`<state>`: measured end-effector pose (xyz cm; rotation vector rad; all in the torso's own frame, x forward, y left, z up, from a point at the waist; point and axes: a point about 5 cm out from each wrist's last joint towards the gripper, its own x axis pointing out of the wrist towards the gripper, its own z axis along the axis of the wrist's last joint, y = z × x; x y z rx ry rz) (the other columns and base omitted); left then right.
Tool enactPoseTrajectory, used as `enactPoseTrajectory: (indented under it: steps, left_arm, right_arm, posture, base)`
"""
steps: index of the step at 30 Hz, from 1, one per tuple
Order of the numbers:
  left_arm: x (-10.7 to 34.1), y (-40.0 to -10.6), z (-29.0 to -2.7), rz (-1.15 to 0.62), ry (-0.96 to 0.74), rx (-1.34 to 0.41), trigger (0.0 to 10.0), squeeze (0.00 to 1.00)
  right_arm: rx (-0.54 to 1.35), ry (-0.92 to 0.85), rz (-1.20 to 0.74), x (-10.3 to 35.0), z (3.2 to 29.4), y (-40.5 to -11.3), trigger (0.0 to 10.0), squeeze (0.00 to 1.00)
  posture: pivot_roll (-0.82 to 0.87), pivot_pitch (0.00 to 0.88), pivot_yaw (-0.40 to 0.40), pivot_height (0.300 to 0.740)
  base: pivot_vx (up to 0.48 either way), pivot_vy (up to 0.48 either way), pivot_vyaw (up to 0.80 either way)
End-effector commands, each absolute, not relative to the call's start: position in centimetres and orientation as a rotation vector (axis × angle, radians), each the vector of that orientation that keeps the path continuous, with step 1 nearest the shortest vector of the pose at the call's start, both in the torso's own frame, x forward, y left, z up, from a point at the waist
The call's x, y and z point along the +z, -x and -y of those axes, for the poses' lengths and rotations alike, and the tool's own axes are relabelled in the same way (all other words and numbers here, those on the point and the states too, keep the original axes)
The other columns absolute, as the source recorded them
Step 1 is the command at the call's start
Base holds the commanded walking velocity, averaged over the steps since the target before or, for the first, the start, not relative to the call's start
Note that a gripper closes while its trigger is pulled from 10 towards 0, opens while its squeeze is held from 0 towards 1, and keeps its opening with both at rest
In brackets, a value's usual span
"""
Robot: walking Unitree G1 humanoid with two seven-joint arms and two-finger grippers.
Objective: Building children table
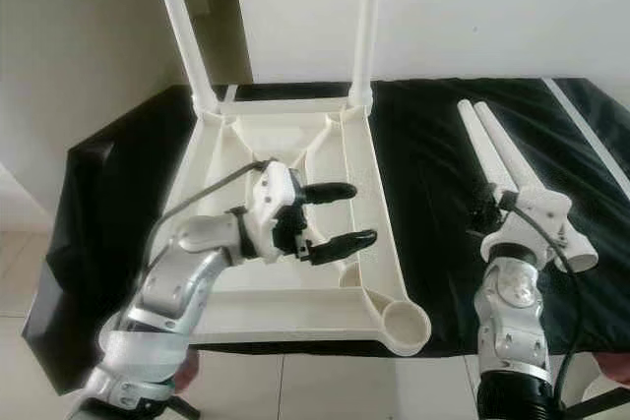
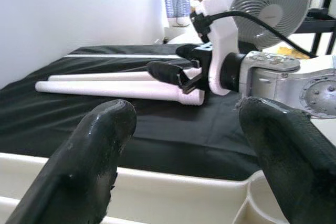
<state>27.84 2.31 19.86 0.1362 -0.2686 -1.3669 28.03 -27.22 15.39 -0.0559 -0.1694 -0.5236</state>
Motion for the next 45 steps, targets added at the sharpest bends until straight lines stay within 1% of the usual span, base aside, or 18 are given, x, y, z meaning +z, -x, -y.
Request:
enactPoseTrajectory:
  steps: [1, 9, 13, 25, 29, 45]
  left_arm:
    - [19.3, -29.2, -2.9, 0.238, -0.081, -1.077, 10.0, 0.0]
    - [18.9, -28.5, -2.3, 0.176, -0.04, -1.097, 10.0, 0.0]
    - [18.3, -27.6, -1.6, 0.136, -0.03, -1.151, 10.0, 0.0]
    - [17.4, -27.8, -1.5, 0.098, -0.065, -1.136, 10.0, 0.0]
    - [17.0, -27.8, -1.5, 0.058, -0.081, -1.114, 10.0, 0.0]
    - [16.8, -27.6, -1.6, 0.045, -0.092, -1.108, 10.0, 0.0]
  right_arm:
    - [-0.545, 0.056, 0.143, 15.0, 27.4, -28.0, 10.0, 0.0]
    - [-0.564, 0.036, 0.139, 14.9, 27.5, -27.8, 10.0, 0.0]
    - [-0.579, 0.043, 0.131, 14.8, 27.9, -27.6, 10.0, 0.0]
    - [-0.592, 0.057, 0.128, 14.9, 28.1, -27.6, 10.0, 0.0]
    - [-0.593, 0.052, 0.123, 14.8, 28.0, -27.6, 10.0, 0.0]
    - [-0.596, 0.044, 0.114, 14.7, 28.1, -27.7, 10.0, 0.0]
  posture:
    - [0.01, 0.0, 0.019, 0.74]
    - [-0.01, 0.0, 0.027, 0.74]
    - [-0.01, 0.0, 0.03, 0.74]
    - [-0.01, 0.0, 0.031, 0.74]
    - [-0.01, 0.0, 0.031, 0.74]
    - [0.0, 0.0, 0.024, 0.74]
  base:
    - [0.0, 0.0, 0.0]
    - [0.0, 0.0, 0.0]
    - [0.0, 0.0, 0.0]
    - [0.0, 0.0, 0.0]
    - [0.0, 0.0, 0.0]
    - [0.0, 0.0, 0.0]
